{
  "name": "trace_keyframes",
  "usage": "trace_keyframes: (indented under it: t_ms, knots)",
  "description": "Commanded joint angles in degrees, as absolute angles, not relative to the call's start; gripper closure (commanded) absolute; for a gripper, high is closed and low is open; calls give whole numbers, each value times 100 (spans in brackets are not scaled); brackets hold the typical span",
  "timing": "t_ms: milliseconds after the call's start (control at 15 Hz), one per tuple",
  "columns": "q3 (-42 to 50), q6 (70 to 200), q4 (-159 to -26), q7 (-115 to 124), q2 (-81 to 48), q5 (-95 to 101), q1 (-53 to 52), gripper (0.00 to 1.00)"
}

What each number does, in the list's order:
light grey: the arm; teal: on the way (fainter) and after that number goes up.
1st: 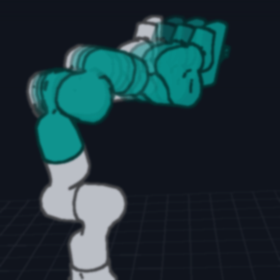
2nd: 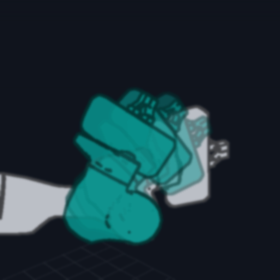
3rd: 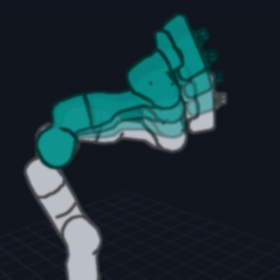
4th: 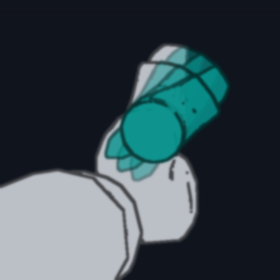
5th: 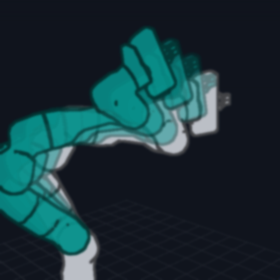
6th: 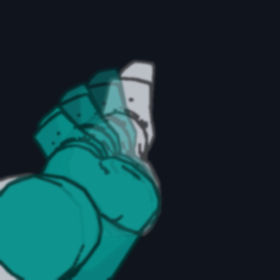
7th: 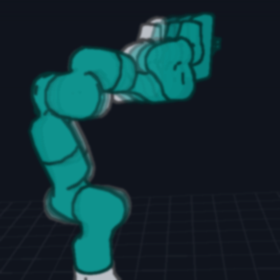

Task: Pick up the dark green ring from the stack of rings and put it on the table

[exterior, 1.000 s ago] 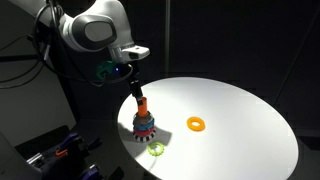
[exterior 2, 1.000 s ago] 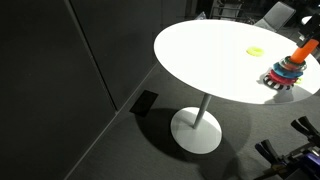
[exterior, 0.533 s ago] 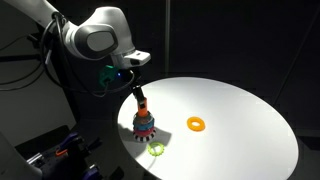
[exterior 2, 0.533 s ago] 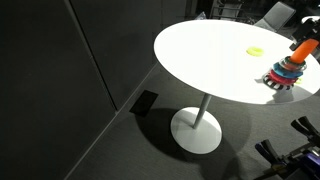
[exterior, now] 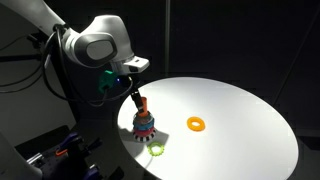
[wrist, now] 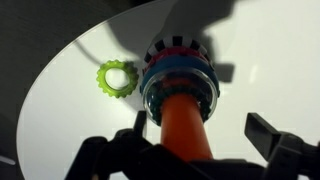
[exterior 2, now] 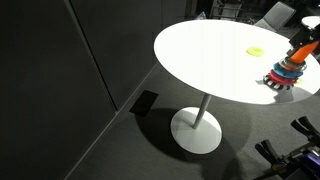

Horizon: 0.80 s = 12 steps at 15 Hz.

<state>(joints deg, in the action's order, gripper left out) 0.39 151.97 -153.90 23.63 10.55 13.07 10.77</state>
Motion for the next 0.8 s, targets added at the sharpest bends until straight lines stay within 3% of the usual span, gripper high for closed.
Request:
trace_keyframes:
  t_ms: [0,733]
  knots:
    - [51,15396,-15499,2548,1027,1453,1156,0]
    - [36,15773,-15522,3120,786,1954,1369,0]
